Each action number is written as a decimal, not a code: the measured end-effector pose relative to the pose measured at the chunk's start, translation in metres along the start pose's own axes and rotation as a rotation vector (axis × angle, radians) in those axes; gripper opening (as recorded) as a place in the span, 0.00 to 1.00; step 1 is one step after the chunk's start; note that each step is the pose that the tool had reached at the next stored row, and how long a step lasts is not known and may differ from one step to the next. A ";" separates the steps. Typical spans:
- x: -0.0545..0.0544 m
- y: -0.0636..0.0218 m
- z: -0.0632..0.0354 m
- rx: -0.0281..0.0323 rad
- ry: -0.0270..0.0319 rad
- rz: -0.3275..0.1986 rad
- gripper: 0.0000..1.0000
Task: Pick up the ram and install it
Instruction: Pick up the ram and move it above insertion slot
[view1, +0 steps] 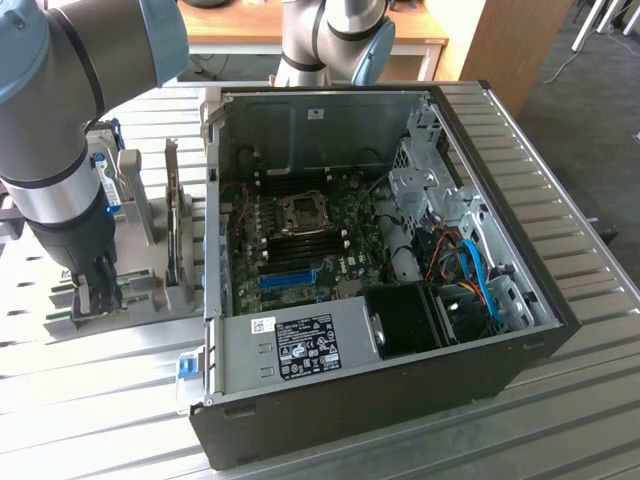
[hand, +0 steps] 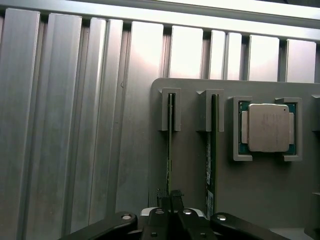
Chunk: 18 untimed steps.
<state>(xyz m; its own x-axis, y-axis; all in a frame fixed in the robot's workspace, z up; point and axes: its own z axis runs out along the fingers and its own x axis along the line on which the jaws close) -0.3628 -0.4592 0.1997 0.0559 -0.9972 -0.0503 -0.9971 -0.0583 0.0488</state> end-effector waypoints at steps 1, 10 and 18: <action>0.000 0.0000 0.0000 0.0000 0.0001 0.000 0.15; 0.000 0.0000 0.0000 0.0000 0.0001 0.000 0.12; 0.000 0.0001 -0.0026 0.0000 0.0001 0.000 0.12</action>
<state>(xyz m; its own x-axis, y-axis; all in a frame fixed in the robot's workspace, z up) -0.3628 -0.4592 0.2023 0.0558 -0.9972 -0.0502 -0.9971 -0.0582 0.0488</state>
